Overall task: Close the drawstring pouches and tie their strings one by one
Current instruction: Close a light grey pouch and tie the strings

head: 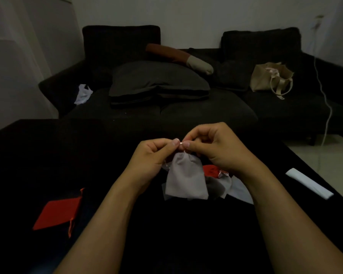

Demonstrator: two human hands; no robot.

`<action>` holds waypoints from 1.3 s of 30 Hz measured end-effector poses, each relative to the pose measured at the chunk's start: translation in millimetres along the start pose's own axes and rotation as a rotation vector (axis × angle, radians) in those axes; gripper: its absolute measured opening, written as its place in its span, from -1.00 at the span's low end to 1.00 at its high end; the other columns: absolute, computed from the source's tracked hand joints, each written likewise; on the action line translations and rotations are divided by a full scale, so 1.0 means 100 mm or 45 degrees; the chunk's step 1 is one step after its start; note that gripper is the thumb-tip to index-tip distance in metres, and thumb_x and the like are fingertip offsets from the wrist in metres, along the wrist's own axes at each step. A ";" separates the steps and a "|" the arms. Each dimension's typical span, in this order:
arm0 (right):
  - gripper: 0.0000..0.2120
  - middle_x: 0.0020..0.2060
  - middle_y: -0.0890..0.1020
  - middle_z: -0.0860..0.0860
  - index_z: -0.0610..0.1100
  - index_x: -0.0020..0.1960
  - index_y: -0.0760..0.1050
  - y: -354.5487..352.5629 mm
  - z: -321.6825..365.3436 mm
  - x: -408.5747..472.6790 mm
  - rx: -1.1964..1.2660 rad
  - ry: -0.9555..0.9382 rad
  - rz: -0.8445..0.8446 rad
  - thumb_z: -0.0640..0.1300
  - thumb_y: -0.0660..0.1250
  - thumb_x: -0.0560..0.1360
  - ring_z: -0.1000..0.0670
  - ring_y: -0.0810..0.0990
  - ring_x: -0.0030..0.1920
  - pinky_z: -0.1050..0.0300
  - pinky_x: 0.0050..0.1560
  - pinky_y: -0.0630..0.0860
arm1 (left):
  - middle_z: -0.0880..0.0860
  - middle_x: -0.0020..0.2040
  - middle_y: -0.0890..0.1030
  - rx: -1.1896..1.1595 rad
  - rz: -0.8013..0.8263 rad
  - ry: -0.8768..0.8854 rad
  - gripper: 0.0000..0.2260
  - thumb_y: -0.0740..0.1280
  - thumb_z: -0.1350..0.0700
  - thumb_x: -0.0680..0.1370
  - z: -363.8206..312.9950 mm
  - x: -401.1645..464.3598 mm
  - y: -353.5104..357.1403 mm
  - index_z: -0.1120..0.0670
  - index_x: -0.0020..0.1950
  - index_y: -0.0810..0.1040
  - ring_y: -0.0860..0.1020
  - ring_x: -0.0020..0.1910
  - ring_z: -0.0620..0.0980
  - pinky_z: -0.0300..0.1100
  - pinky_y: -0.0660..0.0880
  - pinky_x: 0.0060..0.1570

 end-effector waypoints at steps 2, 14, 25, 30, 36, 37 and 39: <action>-0.92 -0.19 0.61 -0.39 -0.27 -0.05 0.62 0.04 0.01 0.00 0.077 -0.010 -0.039 -0.26 0.38 0.52 -0.10 0.56 -0.24 0.24 -0.24 0.52 | 0.18 -0.17 0.67 -0.203 0.012 -0.085 -0.78 0.37 0.01 0.47 0.01 0.01 0.01 0.16 -0.15 0.68 0.62 -0.19 0.03 -0.10 0.54 -0.10; -0.85 -0.31 0.59 0.02 -0.25 -0.02 0.52 0.14 0.11 0.00 0.347 0.168 0.120 -0.23 0.20 0.63 0.21 0.54 -0.37 0.36 -0.36 0.45 | 0.05 -0.31 0.60 -0.682 0.151 -0.376 -0.82 0.35 0.06 0.42 -0.04 -0.03 0.03 0.09 -0.35 0.59 0.54 -0.28 -0.07 -0.14 0.45 -0.08; -0.84 -0.15 0.65 -0.30 -0.38 0.09 0.56 0.07 0.07 -0.02 0.234 0.054 0.070 -0.37 0.27 0.57 0.06 0.65 -0.20 0.30 -0.15 0.58 | 0.07 -0.27 0.58 -0.554 0.160 -0.263 -0.89 0.39 0.10 0.44 0.01 0.01 0.05 0.10 -0.24 0.65 0.54 -0.28 -0.06 -0.21 0.51 -0.20; -0.89 -0.29 0.64 -0.09 -0.31 -0.05 0.56 0.08 0.08 -0.01 0.190 0.069 -0.016 -0.36 0.26 0.57 0.15 0.61 -0.31 0.35 -0.25 0.52 | 0.04 -0.29 0.61 -0.544 0.155 -0.260 -0.84 0.35 0.10 0.45 -0.04 -0.02 0.09 0.08 -0.30 0.66 0.57 -0.29 -0.09 -0.22 0.55 -0.21; -0.87 -0.29 0.61 -0.09 -0.26 -0.04 0.53 0.10 0.10 -0.01 0.215 0.118 0.023 -0.32 0.21 0.59 0.16 0.57 -0.36 0.36 -0.34 0.50 | 0.06 -0.28 0.62 -0.457 0.119 -0.240 -0.74 0.30 0.15 0.54 -0.06 -0.02 0.07 0.08 -0.31 0.65 0.60 -0.27 -0.08 -0.15 0.53 -0.13; -0.87 -0.25 0.64 -0.12 -0.29 -0.01 0.55 0.09 0.09 -0.02 0.231 0.114 0.027 -0.31 0.23 0.59 0.12 0.61 -0.31 0.34 -0.27 0.54 | 0.06 -0.29 0.61 -0.460 0.097 -0.245 -0.79 0.32 0.14 0.51 -0.05 -0.02 0.06 0.09 -0.32 0.64 0.59 -0.28 -0.07 -0.16 0.53 -0.15; -0.85 -0.14 0.69 -0.17 -0.31 0.06 0.59 0.05 0.07 -0.03 0.215 0.092 0.022 -0.30 0.28 0.58 0.05 0.67 -0.17 0.29 -0.11 0.60 | 0.07 -0.31 0.60 -0.486 0.059 -0.257 -0.86 0.37 0.11 0.42 -0.05 -0.01 0.05 0.11 -0.32 0.62 0.56 -0.30 -0.06 -0.17 0.52 -0.18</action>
Point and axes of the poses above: each hand's wrist, its own x-axis towards the middle knuckle, its own y-axis out of the palm, z = x × y, the point moved 1 cm from there along x, towards the middle knuckle
